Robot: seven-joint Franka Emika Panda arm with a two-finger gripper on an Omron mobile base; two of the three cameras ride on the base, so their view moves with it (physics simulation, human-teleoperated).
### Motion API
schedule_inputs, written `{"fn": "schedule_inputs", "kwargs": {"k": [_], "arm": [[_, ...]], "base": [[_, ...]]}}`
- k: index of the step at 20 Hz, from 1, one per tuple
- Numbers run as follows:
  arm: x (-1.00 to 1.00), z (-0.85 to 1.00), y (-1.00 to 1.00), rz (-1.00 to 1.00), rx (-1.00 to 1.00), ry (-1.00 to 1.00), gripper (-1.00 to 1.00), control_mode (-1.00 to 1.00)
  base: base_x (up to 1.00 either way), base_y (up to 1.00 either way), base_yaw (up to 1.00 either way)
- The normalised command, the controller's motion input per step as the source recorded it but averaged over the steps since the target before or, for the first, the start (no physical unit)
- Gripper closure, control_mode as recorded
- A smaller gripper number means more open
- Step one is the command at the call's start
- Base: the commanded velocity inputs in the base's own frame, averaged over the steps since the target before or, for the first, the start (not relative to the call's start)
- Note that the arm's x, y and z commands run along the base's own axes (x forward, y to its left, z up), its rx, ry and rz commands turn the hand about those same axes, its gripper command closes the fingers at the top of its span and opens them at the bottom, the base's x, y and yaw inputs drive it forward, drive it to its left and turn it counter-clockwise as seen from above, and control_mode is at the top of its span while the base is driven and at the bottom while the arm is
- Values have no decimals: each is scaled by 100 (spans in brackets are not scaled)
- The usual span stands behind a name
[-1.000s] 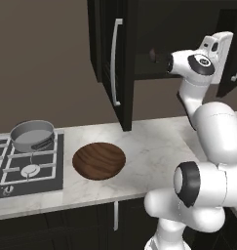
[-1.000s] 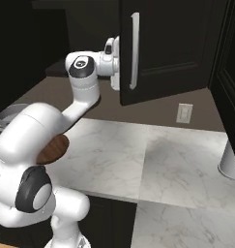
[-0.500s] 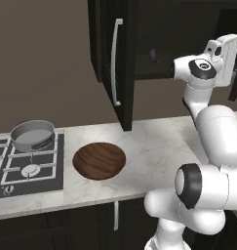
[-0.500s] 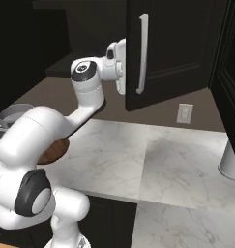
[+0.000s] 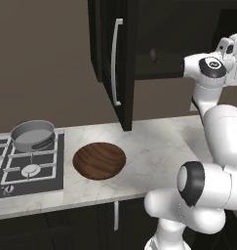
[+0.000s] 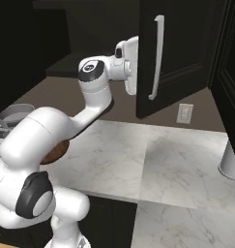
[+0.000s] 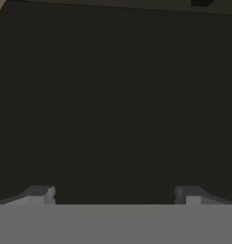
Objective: Open the cabinet and move the ladle to the pot. Then close the cabinet.
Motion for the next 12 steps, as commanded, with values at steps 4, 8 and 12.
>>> {"fn": "schedule_inputs", "kwargs": {"k": [4, 8, 12], "arm": [[-9, 2, -17, -5, 0, 1, -100, -100], [0, 0, -12, -1, 0, 0, -100, -100], [0, 0, -17, 0, 0, 1, -100, -100]], "base": [[0, 0, 0], [0, 0, 0], [0, 0, 0]]}}
